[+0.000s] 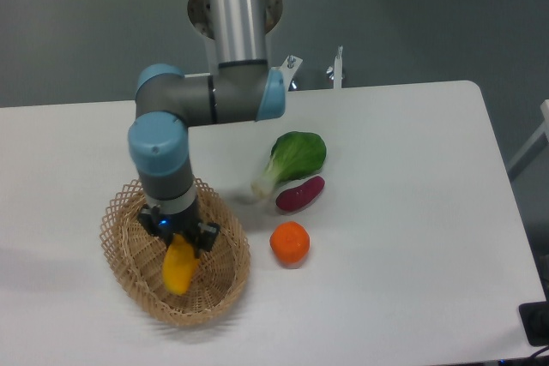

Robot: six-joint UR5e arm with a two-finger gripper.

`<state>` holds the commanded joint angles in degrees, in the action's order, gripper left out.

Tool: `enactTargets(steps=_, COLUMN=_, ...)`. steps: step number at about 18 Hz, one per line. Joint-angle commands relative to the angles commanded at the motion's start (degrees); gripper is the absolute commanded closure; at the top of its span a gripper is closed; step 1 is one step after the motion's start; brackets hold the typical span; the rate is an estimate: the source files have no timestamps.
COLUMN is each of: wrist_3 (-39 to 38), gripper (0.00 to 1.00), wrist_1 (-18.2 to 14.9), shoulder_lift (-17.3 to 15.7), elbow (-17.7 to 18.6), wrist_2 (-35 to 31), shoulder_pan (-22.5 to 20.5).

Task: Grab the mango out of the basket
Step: 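Lift the mango out of the basket and carry it up and away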

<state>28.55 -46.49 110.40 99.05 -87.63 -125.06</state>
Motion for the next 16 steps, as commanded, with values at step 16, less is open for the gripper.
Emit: enactTargets(steps=16, wrist_3=31.5, gripper=0.56, wrist_1=-8.6, shoulder_lift=-6.5, elbow=-3.6, wrist_2=3.9, shoulder_pan=-21.4)
